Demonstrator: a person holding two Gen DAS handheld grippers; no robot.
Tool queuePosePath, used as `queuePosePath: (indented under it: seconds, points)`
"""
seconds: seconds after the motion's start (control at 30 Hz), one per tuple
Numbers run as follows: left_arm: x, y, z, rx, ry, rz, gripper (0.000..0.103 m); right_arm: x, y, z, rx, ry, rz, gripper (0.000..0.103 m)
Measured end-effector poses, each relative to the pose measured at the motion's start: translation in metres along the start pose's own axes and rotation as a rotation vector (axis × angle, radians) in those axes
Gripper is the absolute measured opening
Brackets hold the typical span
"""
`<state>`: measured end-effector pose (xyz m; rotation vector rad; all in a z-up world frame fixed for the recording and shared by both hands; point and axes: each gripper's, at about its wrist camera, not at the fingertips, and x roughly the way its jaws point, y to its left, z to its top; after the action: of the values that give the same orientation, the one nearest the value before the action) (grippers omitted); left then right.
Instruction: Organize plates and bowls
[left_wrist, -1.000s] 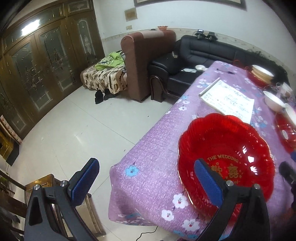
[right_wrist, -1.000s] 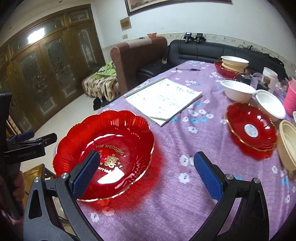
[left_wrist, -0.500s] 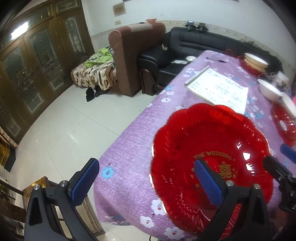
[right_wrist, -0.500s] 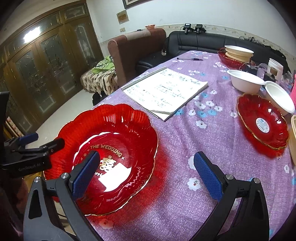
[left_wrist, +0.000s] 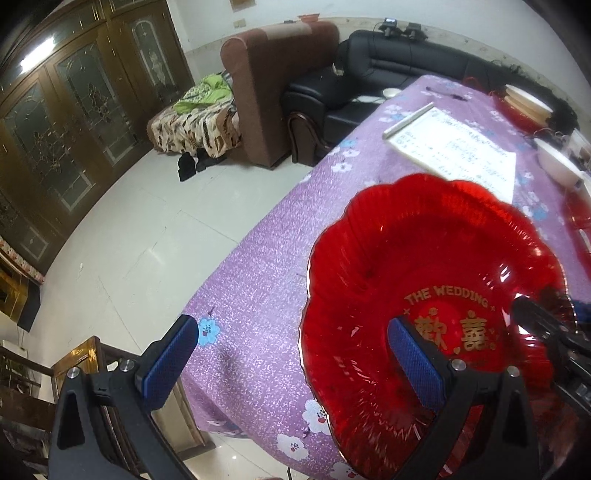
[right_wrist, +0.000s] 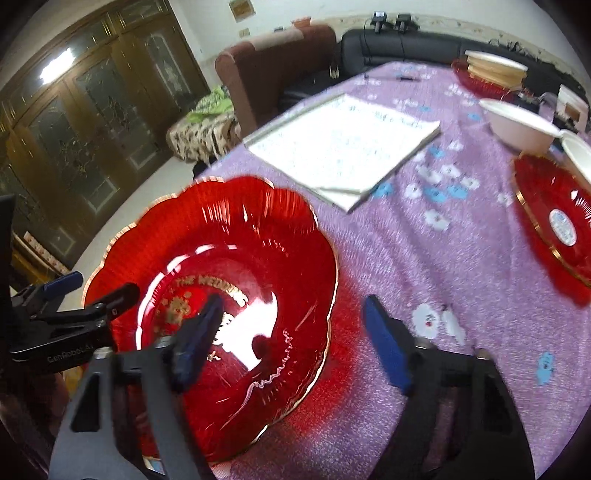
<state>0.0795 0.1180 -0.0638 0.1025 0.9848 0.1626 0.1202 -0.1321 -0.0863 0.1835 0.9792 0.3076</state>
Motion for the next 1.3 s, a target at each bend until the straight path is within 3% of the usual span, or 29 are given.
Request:
queuePosePath:
  seconds: [0.1, 0.6, 0.63, 0.67, 0.87, 1.03, 1.3]
  points:
    - [0.005, -0.001, -0.002, -0.010, 0.024, -0.022, 0.102, -0.001, 0.003, 0.000, -0.016, -0.012, -0.013, 0.053]
    - [0.001, -0.011, -0.005, 0.012, -0.003, -0.021, 0.102, -0.002, 0.003, 0.001, -0.019, -0.016, 0.002, 0.053]
    - [0.001, -0.011, -0.006, 0.012, -0.002, -0.022, 0.102, -0.002, 0.003, 0.001, -0.018, -0.017, 0.002, 0.051]
    - [0.002, -0.012, -0.006, 0.013, -0.002, -0.022, 0.102, -0.002, 0.004, 0.000, -0.019, -0.017, 0.000, 0.042]
    - [0.006, -0.012, -0.008, -0.005, 0.003, -0.065, 0.077, 0.000, 0.004, 0.001, -0.022, -0.022, -0.021, 0.020]
    - [0.004, -0.017, -0.009, 0.006, -0.019, -0.096, 0.039, -0.001, 0.000, 0.002, -0.014, -0.038, -0.020, 0.016]
    - [-0.004, -0.017, -0.006, -0.005, -0.030, -0.149, 0.029, -0.013, -0.007, 0.000, 0.001, -0.089, -0.037, 0.013]
